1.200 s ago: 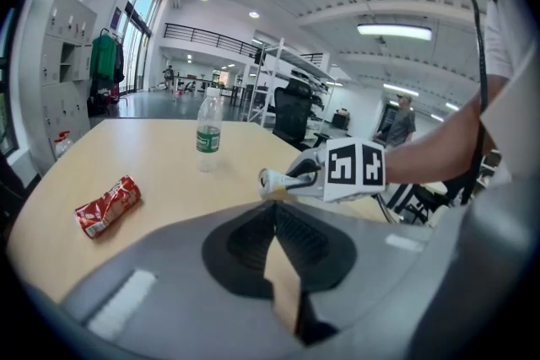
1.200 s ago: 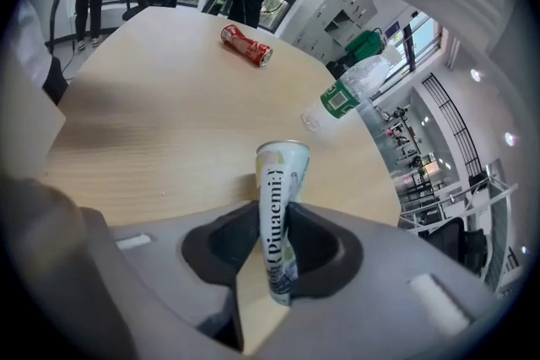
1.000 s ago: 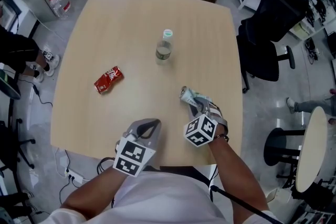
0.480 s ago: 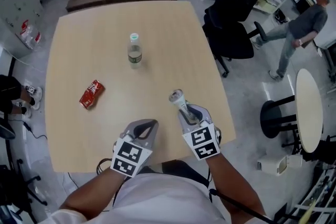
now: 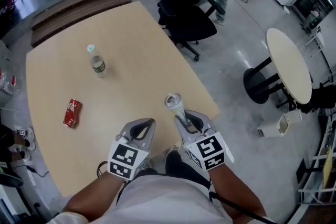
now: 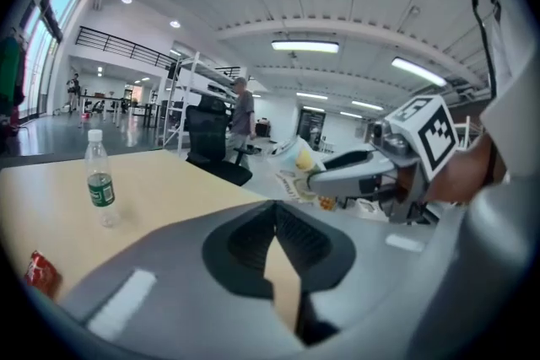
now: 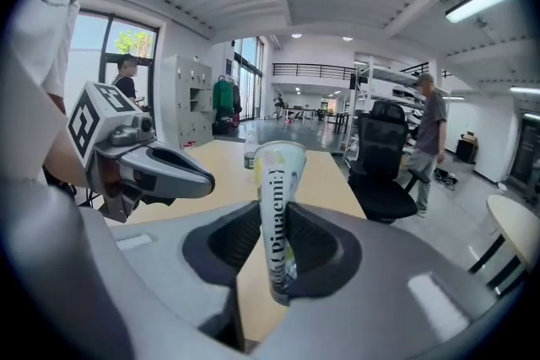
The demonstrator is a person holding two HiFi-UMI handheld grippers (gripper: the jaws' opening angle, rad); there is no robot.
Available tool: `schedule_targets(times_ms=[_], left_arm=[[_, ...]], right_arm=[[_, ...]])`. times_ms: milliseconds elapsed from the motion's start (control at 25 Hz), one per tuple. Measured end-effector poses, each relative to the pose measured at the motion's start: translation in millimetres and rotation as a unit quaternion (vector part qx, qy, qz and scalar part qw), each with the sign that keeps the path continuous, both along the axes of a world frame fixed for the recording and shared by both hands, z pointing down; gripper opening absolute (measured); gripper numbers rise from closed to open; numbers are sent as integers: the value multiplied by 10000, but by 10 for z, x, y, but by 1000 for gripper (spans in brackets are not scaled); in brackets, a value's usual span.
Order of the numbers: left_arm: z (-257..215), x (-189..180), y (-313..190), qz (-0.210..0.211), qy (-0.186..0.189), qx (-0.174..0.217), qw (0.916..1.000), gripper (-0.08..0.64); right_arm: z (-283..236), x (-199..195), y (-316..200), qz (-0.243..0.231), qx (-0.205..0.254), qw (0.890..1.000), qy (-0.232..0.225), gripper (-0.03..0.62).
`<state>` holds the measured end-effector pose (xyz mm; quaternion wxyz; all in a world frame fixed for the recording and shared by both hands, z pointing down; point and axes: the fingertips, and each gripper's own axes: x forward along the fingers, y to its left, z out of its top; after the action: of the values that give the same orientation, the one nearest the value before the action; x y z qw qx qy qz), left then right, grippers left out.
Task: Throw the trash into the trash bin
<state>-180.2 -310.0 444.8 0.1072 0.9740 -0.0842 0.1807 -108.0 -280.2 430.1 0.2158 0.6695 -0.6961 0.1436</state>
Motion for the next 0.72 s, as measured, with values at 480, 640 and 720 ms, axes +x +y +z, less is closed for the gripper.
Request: schedule_targets(times_ms=[480, 640, 720], left_arm=[[-270, 523, 580, 1039, 329, 153, 9939, 9], [-275, 678, 748, 1282, 334, 210, 9910, 9], [-289, 756, 860, 1379, 324, 226, 9897, 9]], right_arm=[[-326, 363, 798, 1121, 493, 9924, -151, 101], [-340, 556, 1026, 1502, 673, 9859, -290, 101], [-353, 661, 1164, 1649, 751, 9828, -350, 100]])
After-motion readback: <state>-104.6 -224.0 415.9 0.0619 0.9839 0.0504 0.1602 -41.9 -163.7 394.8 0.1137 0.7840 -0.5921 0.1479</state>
